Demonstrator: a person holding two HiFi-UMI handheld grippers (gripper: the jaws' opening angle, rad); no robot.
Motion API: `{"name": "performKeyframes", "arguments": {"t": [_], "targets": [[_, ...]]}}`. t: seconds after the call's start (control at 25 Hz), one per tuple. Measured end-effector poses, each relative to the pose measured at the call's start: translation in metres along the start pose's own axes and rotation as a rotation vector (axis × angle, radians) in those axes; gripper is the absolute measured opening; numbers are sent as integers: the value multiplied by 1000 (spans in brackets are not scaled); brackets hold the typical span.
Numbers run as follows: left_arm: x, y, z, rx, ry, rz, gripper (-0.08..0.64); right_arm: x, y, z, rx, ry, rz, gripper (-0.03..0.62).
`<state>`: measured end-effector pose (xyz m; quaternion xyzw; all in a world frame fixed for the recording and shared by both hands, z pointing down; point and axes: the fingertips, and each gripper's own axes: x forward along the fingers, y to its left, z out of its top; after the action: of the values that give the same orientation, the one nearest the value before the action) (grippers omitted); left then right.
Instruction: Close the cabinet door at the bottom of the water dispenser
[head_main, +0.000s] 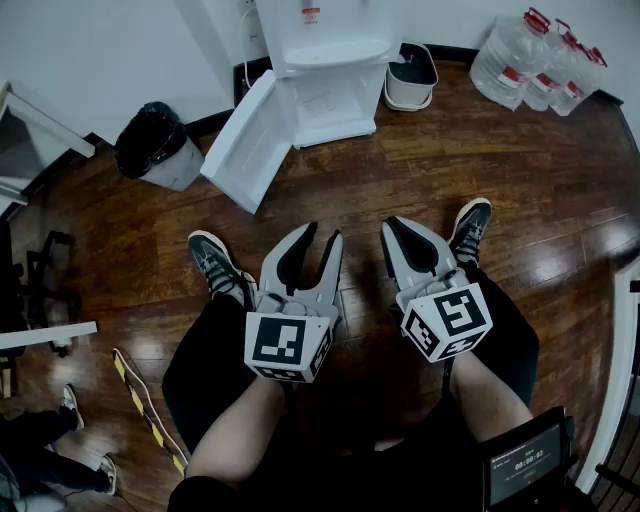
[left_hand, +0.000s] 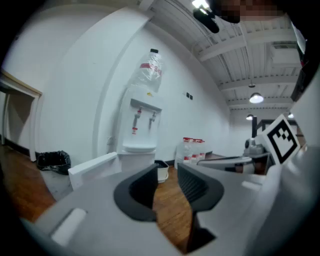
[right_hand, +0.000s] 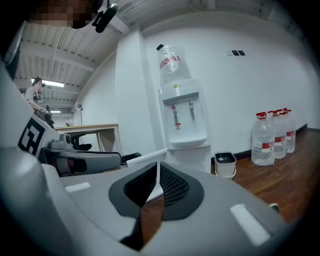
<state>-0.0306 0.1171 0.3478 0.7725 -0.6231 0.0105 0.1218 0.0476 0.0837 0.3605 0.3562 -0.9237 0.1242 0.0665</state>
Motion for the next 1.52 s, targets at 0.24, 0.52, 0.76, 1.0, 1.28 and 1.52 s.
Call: {"name": "performKeyframes", "arguments": {"t": [0.24,0.52,0.76,1.0,1.28,1.52], "targets": [[9,49,11,-2,7,50,212,28,1,14,-1,2,20,52],[26,136,-5,23,79,204,237,70,-2,36,-9,5,54,91],[34,231,-37,4,185,384,275,106,-7,51,-13,5,89,103],[44,297,-75,2,303,503,331,142,-27,52,9,19,109,103],[70,304,-84,50,371,473,347,176,-26,59,26,29,156,103],[66,283,-91,-34,424,545,271,200,-28,60,36,52,191,103]]}}
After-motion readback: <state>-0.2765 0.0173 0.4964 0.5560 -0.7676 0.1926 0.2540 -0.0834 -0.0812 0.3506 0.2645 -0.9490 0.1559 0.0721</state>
